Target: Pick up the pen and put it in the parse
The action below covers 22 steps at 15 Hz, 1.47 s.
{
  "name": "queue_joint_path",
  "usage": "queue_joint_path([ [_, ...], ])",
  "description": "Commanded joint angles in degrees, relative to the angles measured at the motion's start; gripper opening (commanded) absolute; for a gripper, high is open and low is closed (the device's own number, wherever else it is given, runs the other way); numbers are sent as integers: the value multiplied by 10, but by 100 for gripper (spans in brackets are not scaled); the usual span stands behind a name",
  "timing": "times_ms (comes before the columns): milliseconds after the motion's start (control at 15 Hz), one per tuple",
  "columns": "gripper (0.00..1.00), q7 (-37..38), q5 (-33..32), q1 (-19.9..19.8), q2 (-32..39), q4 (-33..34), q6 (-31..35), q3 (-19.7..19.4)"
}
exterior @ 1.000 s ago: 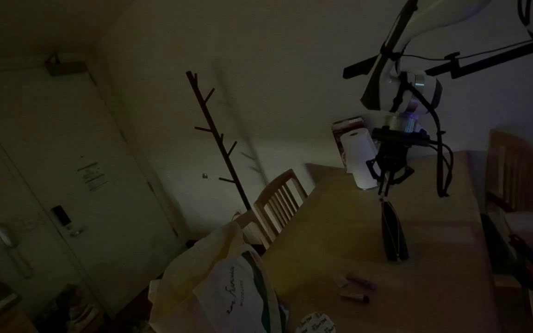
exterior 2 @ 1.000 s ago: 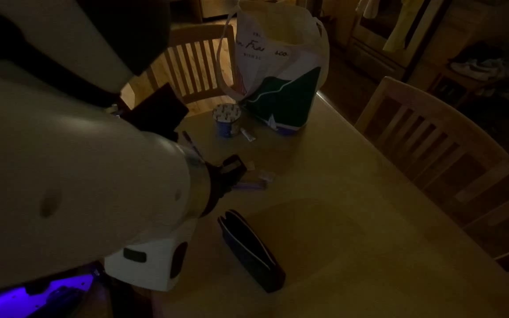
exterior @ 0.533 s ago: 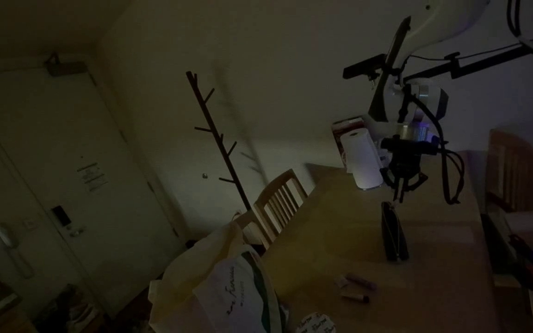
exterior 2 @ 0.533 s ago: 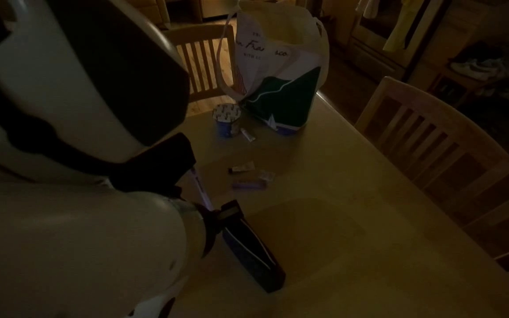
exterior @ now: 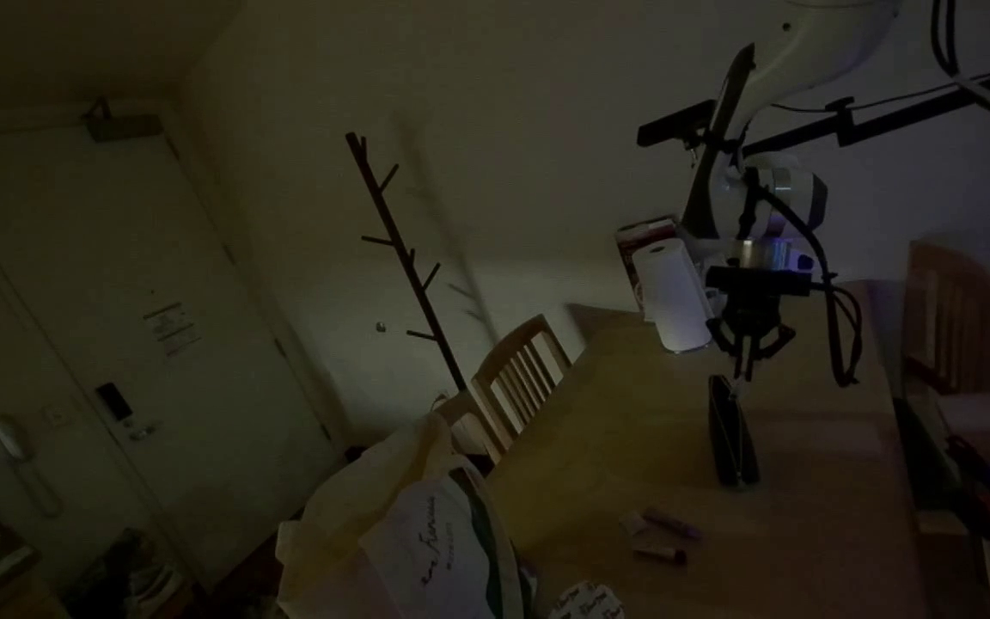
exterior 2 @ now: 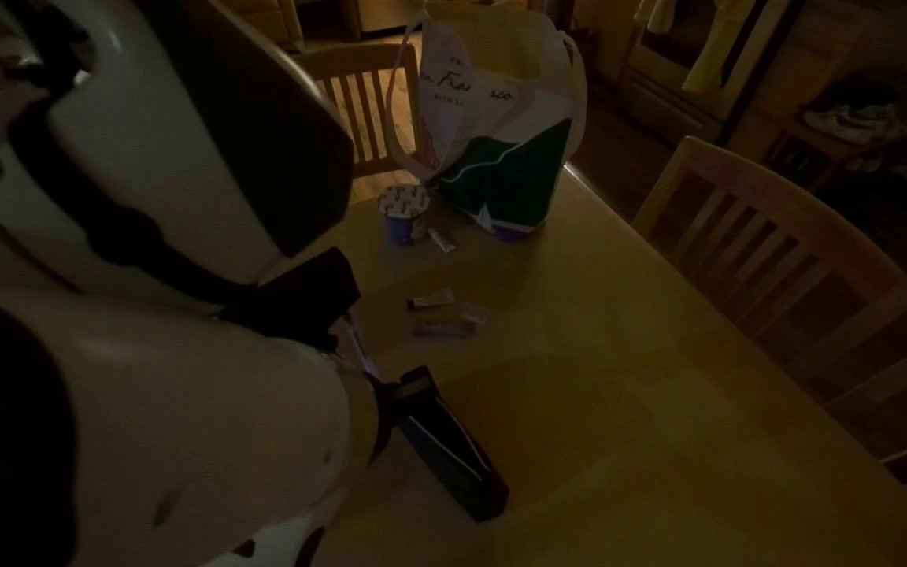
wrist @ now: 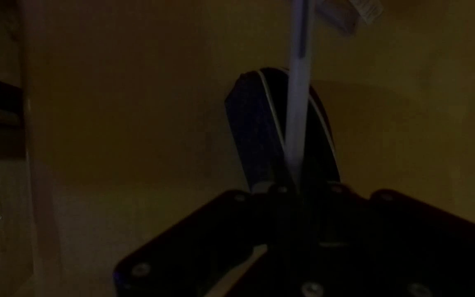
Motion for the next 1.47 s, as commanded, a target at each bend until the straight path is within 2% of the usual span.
queue_joint_path([
  [0, 3, 8, -5, 1, 39, 23, 42, 19],
  [67, 3, 8, -8, 1, 47, 28, 48, 22],
  [133, 3, -25, 19, 2, 68, 33, 67, 32],
  [667, 3, -142, 145, -10, 179, 89, 128, 96],
  [1400, 3, -200, 231, -9, 229, 129, 182, 117],
])
